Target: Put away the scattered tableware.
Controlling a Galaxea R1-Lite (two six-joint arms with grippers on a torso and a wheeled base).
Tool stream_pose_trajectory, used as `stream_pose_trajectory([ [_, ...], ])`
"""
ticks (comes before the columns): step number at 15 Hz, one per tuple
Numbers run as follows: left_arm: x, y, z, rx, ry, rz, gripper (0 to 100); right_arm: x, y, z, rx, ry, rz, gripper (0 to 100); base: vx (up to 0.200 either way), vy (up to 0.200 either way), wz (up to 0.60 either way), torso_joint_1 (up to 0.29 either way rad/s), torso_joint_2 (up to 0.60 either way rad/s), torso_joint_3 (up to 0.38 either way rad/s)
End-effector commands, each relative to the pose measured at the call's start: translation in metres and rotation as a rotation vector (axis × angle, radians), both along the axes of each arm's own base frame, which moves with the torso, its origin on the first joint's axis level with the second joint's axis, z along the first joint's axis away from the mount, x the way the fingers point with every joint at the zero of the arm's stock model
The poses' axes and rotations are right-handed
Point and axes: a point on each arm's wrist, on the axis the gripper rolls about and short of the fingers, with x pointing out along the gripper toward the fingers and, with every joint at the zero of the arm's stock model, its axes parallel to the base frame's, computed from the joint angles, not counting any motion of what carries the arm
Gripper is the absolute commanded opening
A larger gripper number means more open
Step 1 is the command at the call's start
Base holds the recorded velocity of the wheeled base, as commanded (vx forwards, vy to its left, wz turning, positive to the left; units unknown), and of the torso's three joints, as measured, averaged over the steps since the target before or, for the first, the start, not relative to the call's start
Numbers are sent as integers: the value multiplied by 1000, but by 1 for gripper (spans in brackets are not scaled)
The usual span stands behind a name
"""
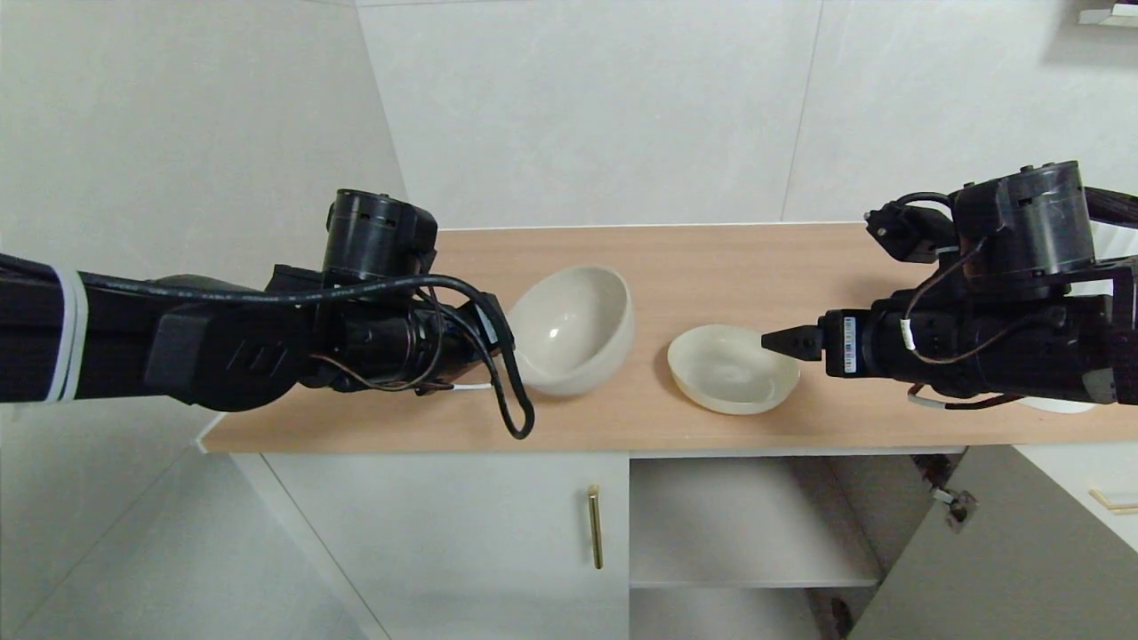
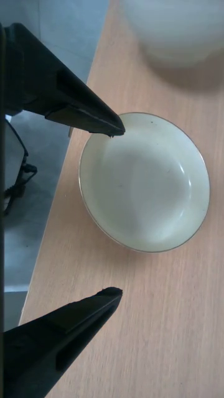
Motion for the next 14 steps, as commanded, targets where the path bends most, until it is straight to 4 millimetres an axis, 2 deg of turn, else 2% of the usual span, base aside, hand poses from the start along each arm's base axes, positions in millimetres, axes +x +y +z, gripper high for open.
stream_pose_trajectory([
  [1,-1,1,3,-3,-7,0,0,0,0,1,2,-3,0,100,0,0,0,0,0,0],
  [6,-2,1,4,-5,-9,-1,0,7,3,-5,-14,12,-17,100,0,0,0,0,0,0],
  [9,-6,3,11,-12,-26,0,0,26,13,-27,-96,40,-116,100,0,0,0,0,0,0],
  [14,-7,3,10,-10,-22,-1,0,45,25,-50,-130,44,-164,100,0,0,0,0,0,0],
])
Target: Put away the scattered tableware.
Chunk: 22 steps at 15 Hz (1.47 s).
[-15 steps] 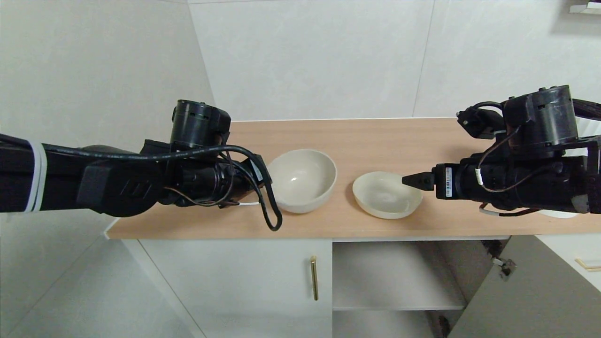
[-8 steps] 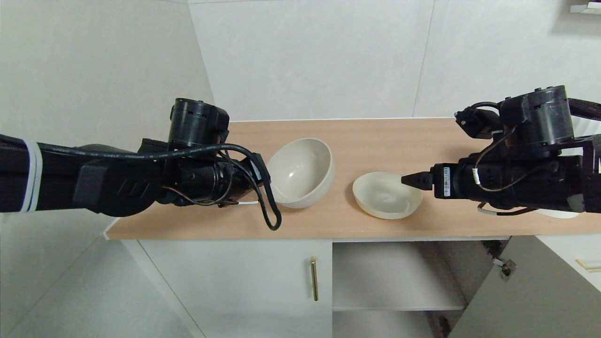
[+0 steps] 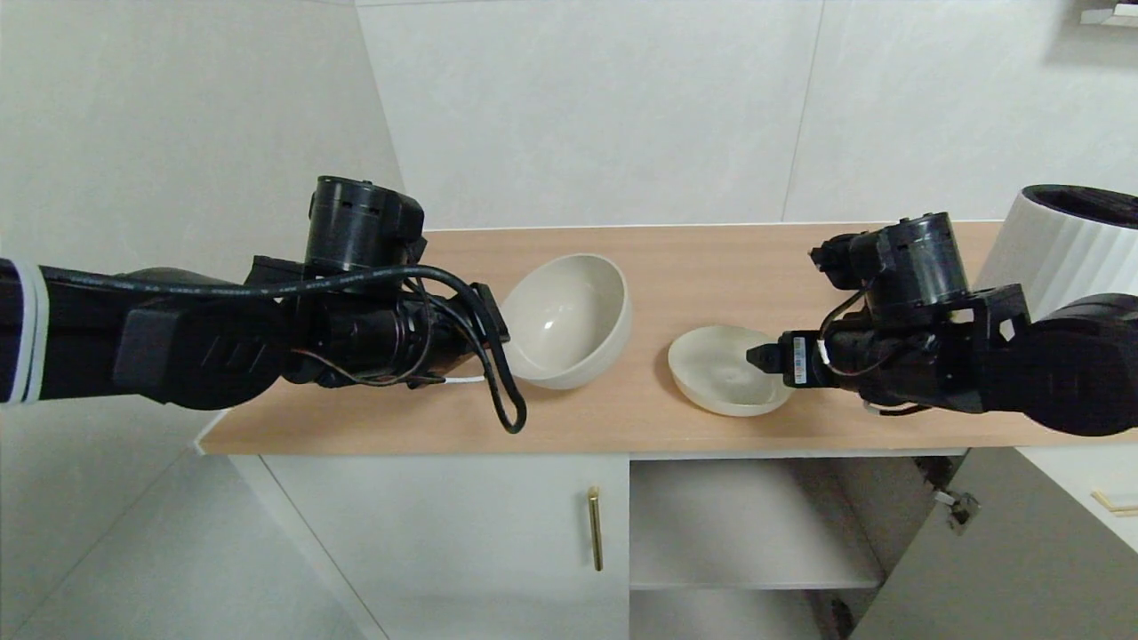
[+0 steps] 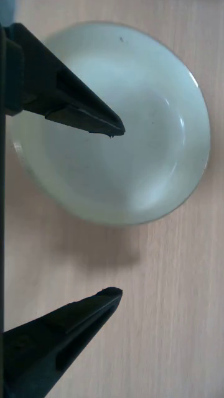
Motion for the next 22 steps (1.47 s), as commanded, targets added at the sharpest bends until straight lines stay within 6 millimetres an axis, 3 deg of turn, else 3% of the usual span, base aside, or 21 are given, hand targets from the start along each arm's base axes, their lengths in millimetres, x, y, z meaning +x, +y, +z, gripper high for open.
stream_pose_trajectory([
  [1,-1,1,1,-2,-3,1,0,9,5,-16,-18,34,1,100,0,0,0,0,0,0],
  [7,-1,1,2,-2,-4,1,0,13,7,-18,8,32,-19,100,0,0,0,0,0,0],
  [8,-1,1,2,-3,-6,1,0,13,7,-18,9,32,-19,0,0,0,0,0,0,0],
  [18,-5,2,5,-6,-11,0,0,10,5,-12,20,16,-19,0,0,0,0,0,0,0],
  [20,-14,6,13,-14,-28,-4,0,-1,-1,6,57,-20,-18,0,0,0,0,0,0,0],
  [22,-33,15,23,-20,-50,-13,0,-25,-13,30,99,-50,-1,0,0,0,0,0,0,0],
])
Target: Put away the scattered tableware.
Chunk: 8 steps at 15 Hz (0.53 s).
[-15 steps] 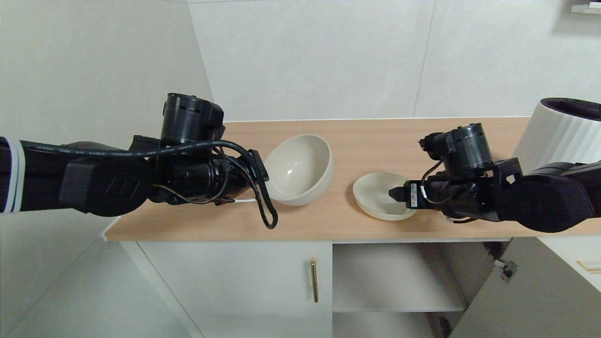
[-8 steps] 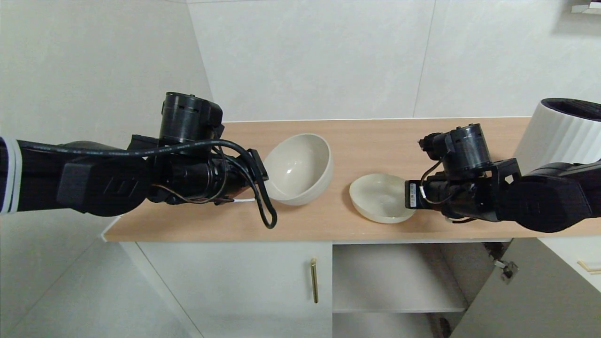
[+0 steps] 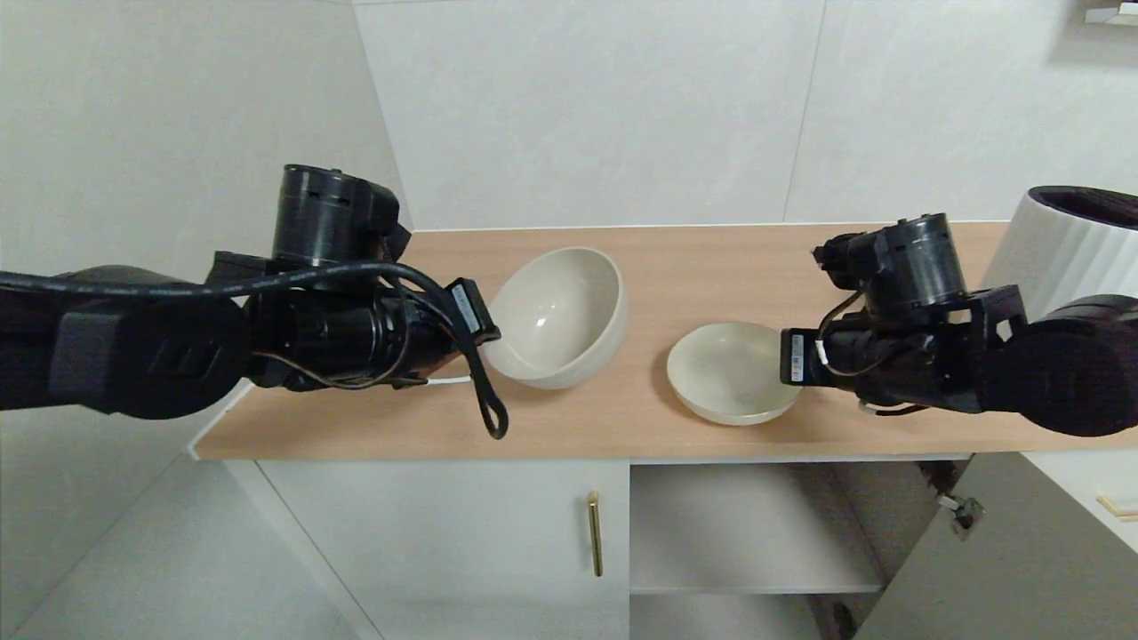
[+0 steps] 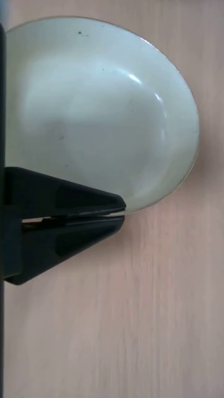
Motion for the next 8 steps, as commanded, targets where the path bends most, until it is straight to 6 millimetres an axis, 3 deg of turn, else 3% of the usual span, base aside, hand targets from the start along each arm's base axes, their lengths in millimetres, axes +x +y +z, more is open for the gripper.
stream_pose_trajectory([
  [1,-27,12,17,-18,-43,-4,0,-39,-20,40,60,-56,40,0,0,0,0,0,0,0],
  [4,-51,23,16,-17,-42,-6,0,-89,-43,70,108,-32,142,0,0,0,0,0,0,0],
  [8,-74,33,20,-25,-60,-41,0,-105,-50,54,97,46,177,0,0,0,0,0,0,0],
])
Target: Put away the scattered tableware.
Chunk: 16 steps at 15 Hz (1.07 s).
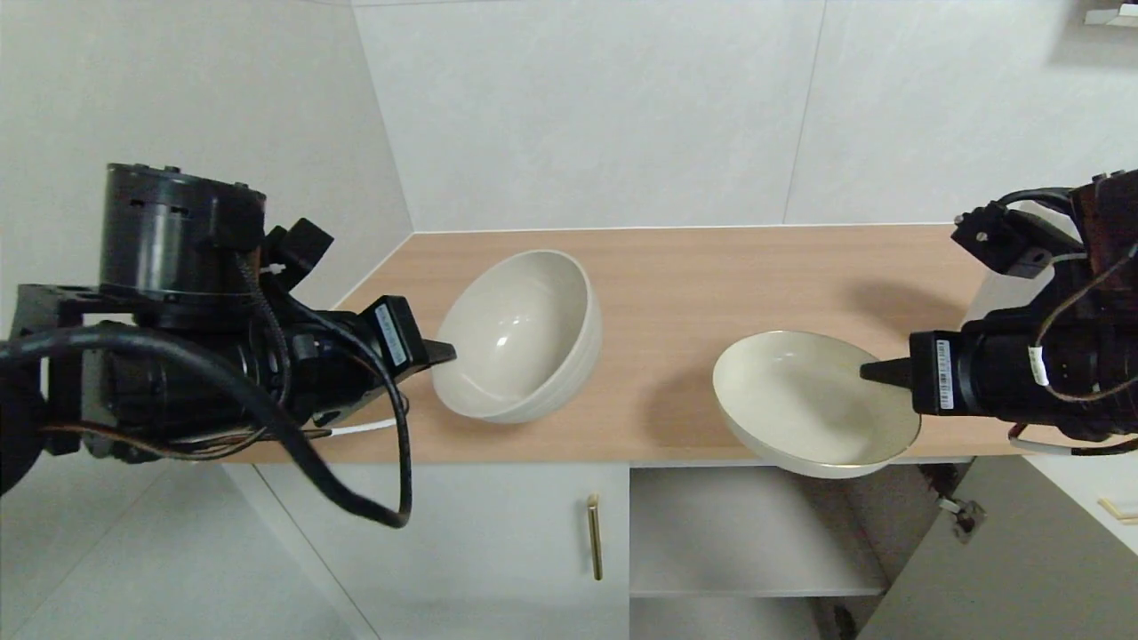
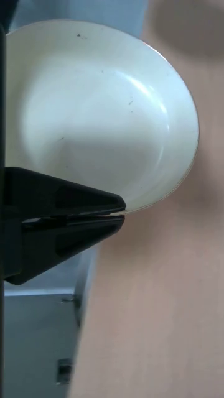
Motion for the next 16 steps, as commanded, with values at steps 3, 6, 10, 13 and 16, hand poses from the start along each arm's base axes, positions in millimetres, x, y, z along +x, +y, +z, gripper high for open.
stream_pose_trajectory([
  [3,-38,18,-1,78,-64,-58,0,-18,-5,-17,-19,44,17,0,0,0,0,0,0,0],
  [6,-39,18,-4,102,-65,-71,0,-23,-8,-20,-25,49,19,0,0,0,0,0,0,0],
  [10,-39,18,-5,103,-64,-71,0,-23,-8,-22,-33,56,19,0,0,0,0,0,0,0],
  [13,-38,18,-5,103,-62,-72,0,-22,-8,-23,-37,59,19,0,-200,0,0,4,2,-1],
  [16,-39,18,-5,105,-65,-72,0,-22,-9,-23,-36,58,17,0,-67,0,0,4,1,1],
])
